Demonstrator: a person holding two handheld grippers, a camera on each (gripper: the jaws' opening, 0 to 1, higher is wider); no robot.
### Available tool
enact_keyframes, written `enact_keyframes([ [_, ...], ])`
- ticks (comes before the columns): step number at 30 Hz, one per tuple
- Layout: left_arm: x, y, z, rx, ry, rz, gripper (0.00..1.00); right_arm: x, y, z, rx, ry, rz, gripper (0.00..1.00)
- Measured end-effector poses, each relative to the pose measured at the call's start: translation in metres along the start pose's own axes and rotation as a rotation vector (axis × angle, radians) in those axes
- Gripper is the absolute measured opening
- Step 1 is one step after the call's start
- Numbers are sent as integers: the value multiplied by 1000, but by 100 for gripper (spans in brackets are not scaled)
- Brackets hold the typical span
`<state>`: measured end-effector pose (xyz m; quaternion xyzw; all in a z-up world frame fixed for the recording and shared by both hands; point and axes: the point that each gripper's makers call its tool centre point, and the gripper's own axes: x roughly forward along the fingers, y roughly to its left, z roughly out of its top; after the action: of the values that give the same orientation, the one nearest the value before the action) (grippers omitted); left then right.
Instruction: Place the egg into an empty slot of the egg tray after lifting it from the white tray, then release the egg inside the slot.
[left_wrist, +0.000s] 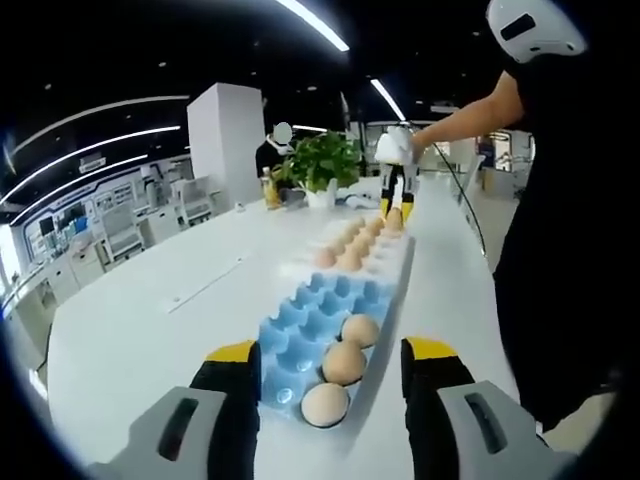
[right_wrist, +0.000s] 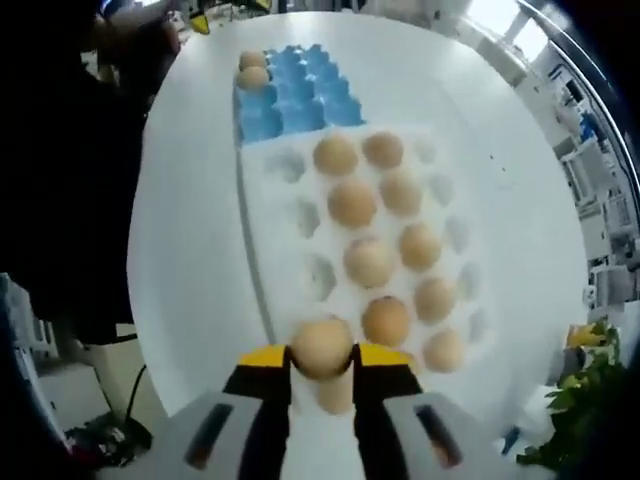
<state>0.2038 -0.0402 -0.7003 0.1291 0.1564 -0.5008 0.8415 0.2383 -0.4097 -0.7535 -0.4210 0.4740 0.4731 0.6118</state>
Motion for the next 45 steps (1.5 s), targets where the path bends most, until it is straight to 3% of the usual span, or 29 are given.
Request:
enact_keyframes([
  [7,-1,2,-1,-4,-1,4,58,0,2,7,-13,-13,1,22],
  [19,-3,4,-2,1,0,10,58,12,21,69,-106,-101,43,22],
  [29,-3,2,-5,4,17,10,59,21,30,107,-173,-155,77,23],
  [35,-1,2,-7,-8,34,16,66,26,41,132,-217,-191,102,23],
  [41,-1,6,-13,-53,73,41,83,30,49,161,-253,-243,112,23],
  [45,-2,7,-13,-56,75,46,85,34,55,176,-273,-260,126,23],
])
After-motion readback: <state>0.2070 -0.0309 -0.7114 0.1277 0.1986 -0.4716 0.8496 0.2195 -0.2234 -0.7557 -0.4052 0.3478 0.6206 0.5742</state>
